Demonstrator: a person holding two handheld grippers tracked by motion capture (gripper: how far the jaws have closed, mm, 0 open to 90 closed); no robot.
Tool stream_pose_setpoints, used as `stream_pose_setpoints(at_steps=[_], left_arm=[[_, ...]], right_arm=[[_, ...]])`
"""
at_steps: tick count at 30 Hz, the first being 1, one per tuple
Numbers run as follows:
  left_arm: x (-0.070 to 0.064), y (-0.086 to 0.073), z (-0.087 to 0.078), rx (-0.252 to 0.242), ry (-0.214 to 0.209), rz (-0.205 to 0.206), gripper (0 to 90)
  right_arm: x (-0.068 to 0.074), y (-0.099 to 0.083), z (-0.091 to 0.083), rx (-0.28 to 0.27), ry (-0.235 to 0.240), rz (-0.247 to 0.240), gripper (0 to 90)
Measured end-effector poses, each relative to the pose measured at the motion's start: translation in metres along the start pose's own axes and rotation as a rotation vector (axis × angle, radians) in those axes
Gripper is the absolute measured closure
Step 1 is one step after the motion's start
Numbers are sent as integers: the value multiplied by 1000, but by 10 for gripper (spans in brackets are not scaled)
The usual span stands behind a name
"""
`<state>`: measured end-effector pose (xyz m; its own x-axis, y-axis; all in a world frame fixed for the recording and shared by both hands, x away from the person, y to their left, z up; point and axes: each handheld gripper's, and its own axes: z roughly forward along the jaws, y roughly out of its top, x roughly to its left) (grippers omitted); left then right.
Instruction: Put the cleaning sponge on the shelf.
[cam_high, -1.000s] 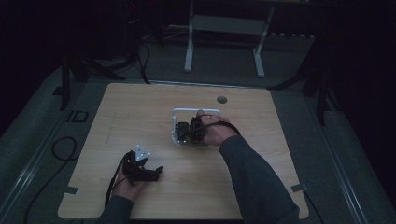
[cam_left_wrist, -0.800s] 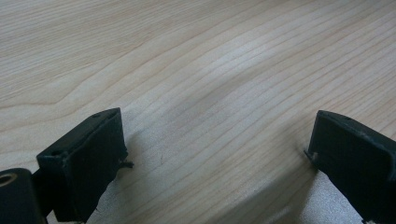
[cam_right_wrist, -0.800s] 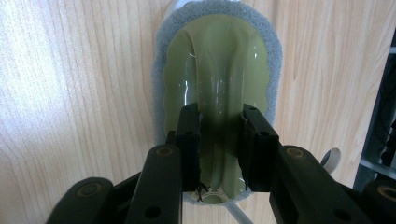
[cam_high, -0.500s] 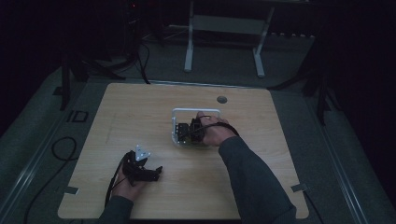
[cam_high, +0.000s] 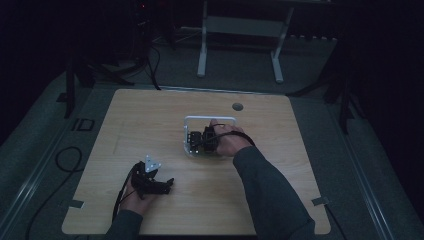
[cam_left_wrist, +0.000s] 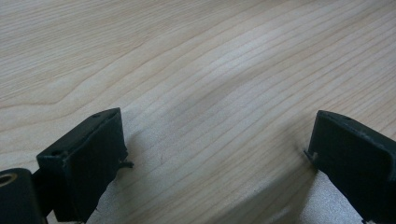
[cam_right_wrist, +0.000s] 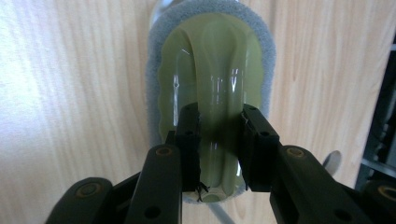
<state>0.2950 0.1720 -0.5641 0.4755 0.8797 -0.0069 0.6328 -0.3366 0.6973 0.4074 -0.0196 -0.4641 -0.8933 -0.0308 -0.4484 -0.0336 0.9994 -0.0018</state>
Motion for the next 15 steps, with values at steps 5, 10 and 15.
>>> stream_pose_setpoints(at_steps=[5, 10, 15], left_arm=[[0, 0, 0, 0, 1, 0, 40], [0, 0, 0, 1, 1, -1, 40], [0, 0, 0, 0, 0, -1, 40]], right_arm=[[1, 1, 5, 14, -45, -15, 719], [0, 1, 7, 17, -58, -10, 722], [-1, 1, 9, 12, -63, 8, 721]])
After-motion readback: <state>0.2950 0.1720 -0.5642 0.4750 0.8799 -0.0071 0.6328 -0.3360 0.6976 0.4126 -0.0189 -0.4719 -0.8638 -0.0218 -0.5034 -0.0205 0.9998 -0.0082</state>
